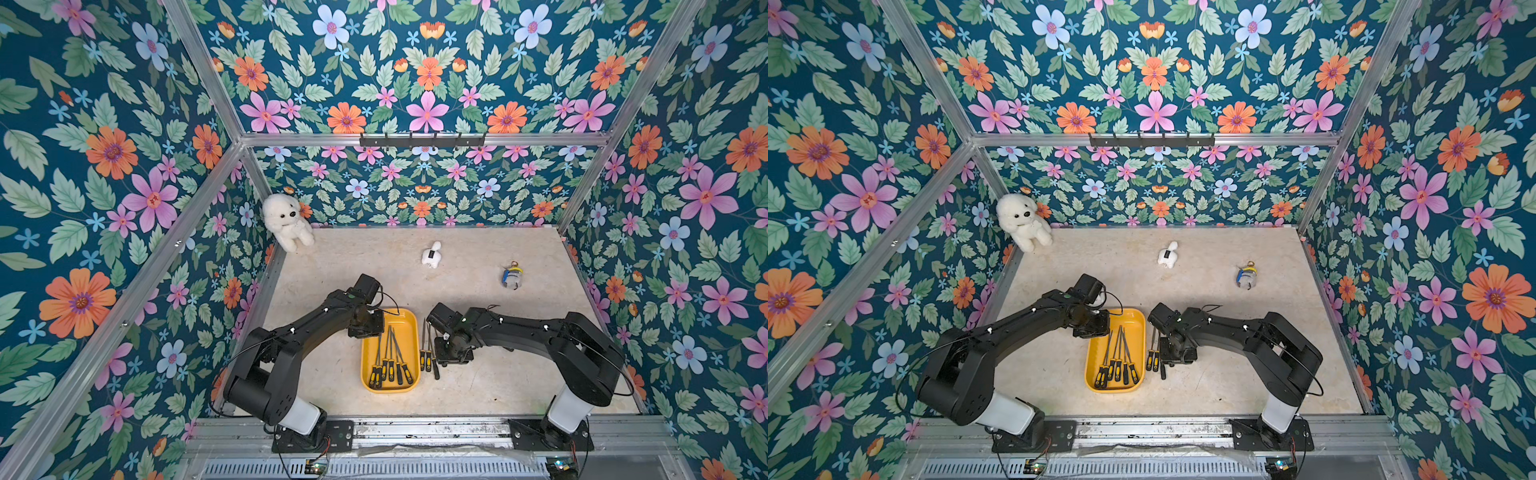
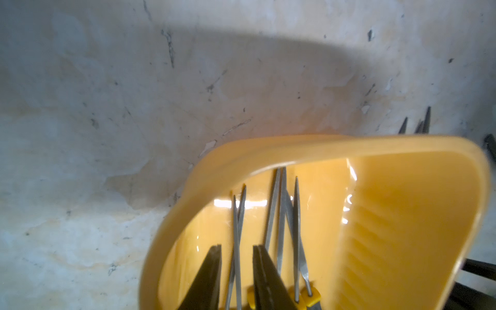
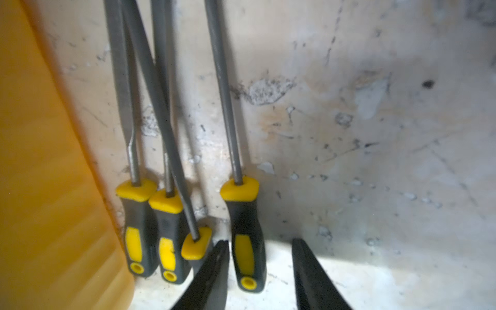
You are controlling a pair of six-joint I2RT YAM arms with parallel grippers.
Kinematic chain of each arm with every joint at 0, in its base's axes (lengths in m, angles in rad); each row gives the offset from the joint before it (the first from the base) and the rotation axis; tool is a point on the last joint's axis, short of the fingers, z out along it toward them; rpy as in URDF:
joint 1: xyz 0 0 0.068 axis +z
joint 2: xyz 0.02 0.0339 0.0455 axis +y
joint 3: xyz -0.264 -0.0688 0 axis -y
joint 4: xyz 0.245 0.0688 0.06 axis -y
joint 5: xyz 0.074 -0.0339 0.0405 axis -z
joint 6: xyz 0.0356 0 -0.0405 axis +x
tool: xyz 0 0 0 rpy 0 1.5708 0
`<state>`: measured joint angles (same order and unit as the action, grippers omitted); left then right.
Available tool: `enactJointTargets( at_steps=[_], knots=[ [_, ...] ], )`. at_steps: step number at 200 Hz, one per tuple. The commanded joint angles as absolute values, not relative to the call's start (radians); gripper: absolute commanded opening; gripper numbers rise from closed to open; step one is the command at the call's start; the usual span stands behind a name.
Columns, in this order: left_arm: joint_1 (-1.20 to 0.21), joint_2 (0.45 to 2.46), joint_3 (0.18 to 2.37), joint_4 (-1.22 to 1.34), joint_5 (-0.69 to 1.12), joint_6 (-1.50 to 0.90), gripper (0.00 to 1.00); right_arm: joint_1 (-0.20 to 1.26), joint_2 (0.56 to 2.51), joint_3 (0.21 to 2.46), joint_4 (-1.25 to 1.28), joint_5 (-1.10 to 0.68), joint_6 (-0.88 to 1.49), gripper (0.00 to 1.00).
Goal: Put the file tool into the storage box
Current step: Pick up the file tool from the center of the board.
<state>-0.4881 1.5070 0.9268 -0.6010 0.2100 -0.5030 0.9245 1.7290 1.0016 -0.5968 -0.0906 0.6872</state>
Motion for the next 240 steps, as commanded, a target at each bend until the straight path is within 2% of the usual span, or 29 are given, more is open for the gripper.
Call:
enactJointTargets(
  at_steps=[1, 34, 70, 105, 141, 195, 240],
  knots=[
    [-0.487, 1.494, 0.965, -0.643, 0.216, -0.509, 0.28, 0.925, 1.761, 0.992, -0.615, -0.061, 0.653, 0.36],
    [-0.487, 1.473, 1.061, -0.702, 0.230, -0.510, 0.29, 0.925, 1.753, 0.980, -0.595, -0.066, 0.632, 0.17],
    [-0.487, 1.453, 1.168, -0.753, 0.254, -0.519, 0.31, 0.925, 1.675, 0.955, -0.595, -0.047, 0.630, 0.06],
    [-0.488, 1.416, 1.190, -0.678, 0.377, -0.611, 0.37, 0.961, 1.473, 0.907, -0.506, -0.070, 0.594, 0.05],
    [-0.516, 1.384, 1.074, -0.404, 0.521, -0.821, 0.43, 1.038, 1.342, 0.873, -0.383, -0.066, 0.600, 0.05],
    [-0.624, 1.444, 1.060, -0.330, 0.462, -0.906, 0.44, 1.078, 1.370, 0.897, -0.349, -0.092, 0.627, 0.03],
    [-0.641, 1.479, 1.062, -0.344, 0.437, -0.906, 0.41, 1.088, 1.399, 0.922, -0.344, -0.097, 0.627, 0.03]
  ],
)
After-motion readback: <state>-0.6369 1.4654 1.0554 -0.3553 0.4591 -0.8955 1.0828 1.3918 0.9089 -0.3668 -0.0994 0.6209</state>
